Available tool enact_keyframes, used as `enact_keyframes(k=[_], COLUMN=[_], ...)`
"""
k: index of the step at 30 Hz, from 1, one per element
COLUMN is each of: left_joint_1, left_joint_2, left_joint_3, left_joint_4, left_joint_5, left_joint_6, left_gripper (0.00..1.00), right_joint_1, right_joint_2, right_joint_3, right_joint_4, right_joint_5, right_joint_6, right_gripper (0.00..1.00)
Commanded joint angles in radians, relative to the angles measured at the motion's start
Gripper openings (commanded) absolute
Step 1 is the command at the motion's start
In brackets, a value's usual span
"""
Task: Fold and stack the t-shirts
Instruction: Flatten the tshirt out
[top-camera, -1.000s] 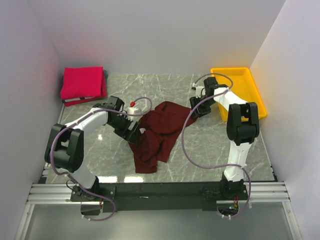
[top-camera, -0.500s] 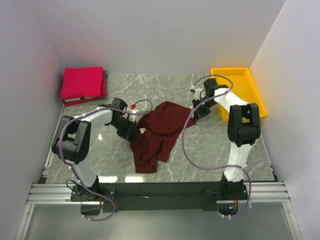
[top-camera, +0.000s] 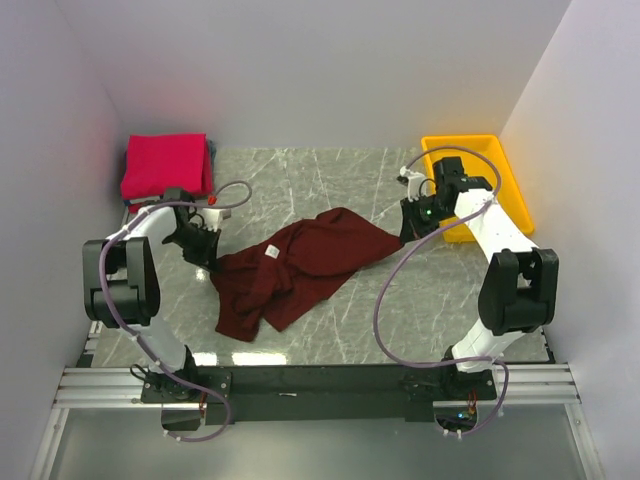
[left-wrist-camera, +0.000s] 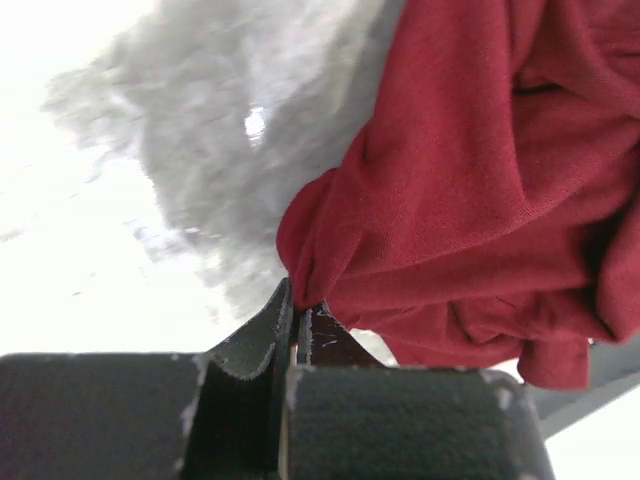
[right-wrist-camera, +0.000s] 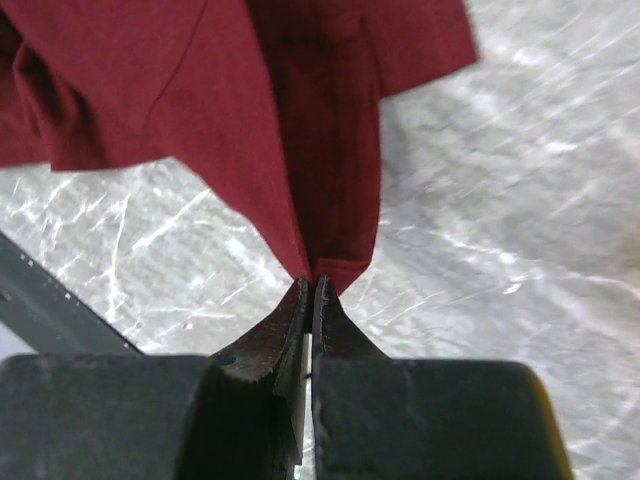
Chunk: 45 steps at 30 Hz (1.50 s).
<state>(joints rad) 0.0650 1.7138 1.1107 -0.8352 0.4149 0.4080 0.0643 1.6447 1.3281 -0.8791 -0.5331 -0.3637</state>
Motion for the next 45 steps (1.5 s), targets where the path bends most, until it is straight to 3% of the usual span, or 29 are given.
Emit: enact_keyframes(k=[1,6,15,17,20,22,25,27,28,29,31,32,35,37,41,45], left_joint_1=[0.025,0.075,0.165,0.173,0.187,0.165,0.075,-0.009,-0.037,-0.059,-0.146,-0.201,-0.286,-0.355,-0.497,-0.573], left_joint_2=[-0.007,-0.032,0.09,0.069,-0.029,-0.078,-0.114,-0.153,-0.175,-0.199,-0.275,-0.296,-0.338,-0.364,-0.434,-0.457], left_joint_3=[0.034,0.092,0.21,0.236,0.293,0.33,0.371,0.333,0.304,0.219,0.122,0.044,-0.024,-0.055,-0.124,-0.164], left_joint_4=[0.015,0.027,0.059,0.039,0.008,0.01,0.068,0.206,0.272,0.483,0.696,0.882,0.981,1.041,0.983,0.973], left_joint_5=[-0.082,0.021,-0.073,-0.024,0.223,0.424,0.595,0.663,0.729,0.749,0.766,0.766,0.743,0.733,0.615,0.514], left_joint_6=[0.06,0.052,0.035,0.058,0.104,0.072,-0.046,-0.131,-0.167,-0.228,-0.4,-0.525,-0.592,-0.591,-0.348,-0.221], left_gripper=[0.01,0.02,0.01,0.21,0.58,0.66,0.73,0.74,0.8,0.81,0.81,0.8,0.78,0.77,0.76,0.75], right_joint_1=[0.0,0.002,0.0,0.003,0.026,0.067,0.129,0.195,0.213,0.254,0.284,0.308,0.338,0.362,0.41,0.459], right_joint_2=[-0.042,-0.058,-0.128,-0.131,-0.132,-0.141,-0.163,-0.181,-0.187,-0.197,-0.207,-0.217,-0.239,-0.252,-0.287,-0.306], right_joint_3=[-0.033,-0.098,-0.173,-0.135,-0.041,0.018,0.06,0.068,0.075,0.08,0.097,0.1,0.103,0.088,0.06,0.048], right_joint_4=[-0.024,-0.024,-0.015,-0.023,-0.046,-0.047,-0.032,0.0,0.006,0.015,0.035,0.046,0.068,0.08,0.095,0.088], right_joint_5=[-0.025,0.002,0.022,-0.01,-0.086,-0.122,-0.174,-0.198,-0.206,-0.212,-0.234,-0.238,-0.254,-0.269,-0.291,-0.291], right_joint_6=[-0.027,-0.049,-0.069,-0.058,-0.034,-0.017,-0.014,-0.015,-0.023,-0.029,-0.04,-0.04,-0.041,-0.035,-0.02,-0.024], right_gripper=[0.0,0.0,0.0,0.0,0.0,0.0,0.0,0.0,0.0,0.0,0.0,0.0,0.0,0.0,0.0,0.0])
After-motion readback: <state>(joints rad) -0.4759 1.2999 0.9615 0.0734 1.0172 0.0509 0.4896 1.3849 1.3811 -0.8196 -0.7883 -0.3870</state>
